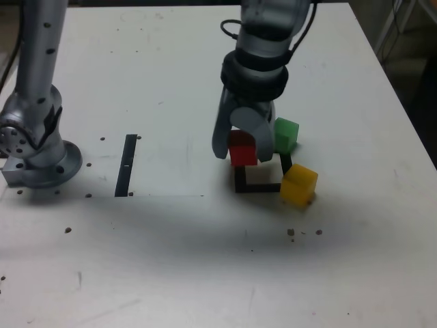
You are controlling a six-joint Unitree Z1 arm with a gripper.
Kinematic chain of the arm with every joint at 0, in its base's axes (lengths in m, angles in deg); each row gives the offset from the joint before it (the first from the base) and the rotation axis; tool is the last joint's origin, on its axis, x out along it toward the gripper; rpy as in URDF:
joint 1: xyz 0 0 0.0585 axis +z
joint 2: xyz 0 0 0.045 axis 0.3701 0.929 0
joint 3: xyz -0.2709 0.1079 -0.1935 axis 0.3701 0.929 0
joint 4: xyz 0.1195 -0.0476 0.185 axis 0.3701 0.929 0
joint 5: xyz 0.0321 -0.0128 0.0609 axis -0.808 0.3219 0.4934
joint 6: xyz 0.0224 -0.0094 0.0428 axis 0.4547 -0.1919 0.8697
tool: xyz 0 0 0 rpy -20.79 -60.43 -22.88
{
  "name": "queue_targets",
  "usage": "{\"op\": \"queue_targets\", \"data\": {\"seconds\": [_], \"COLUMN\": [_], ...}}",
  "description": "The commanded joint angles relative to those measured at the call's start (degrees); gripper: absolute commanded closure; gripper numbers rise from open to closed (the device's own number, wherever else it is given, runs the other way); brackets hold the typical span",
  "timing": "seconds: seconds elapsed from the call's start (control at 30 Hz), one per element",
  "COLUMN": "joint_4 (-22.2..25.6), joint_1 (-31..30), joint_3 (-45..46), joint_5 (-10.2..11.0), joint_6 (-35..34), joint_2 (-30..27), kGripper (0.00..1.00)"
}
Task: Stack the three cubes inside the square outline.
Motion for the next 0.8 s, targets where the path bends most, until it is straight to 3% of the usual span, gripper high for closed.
{"op": "queue_targets", "data": {"seconds": [0.0,0.77], "joint_4": [0.7,2.3], "joint_1": [-0.1,0.1], "joint_3": [-0.8,-6.1], "joint_5": [0.3,0.6], "joint_6": [-0.3,-0.9], "joint_2": [0.9,7.4], "kGripper": [0.63,0.63]}}
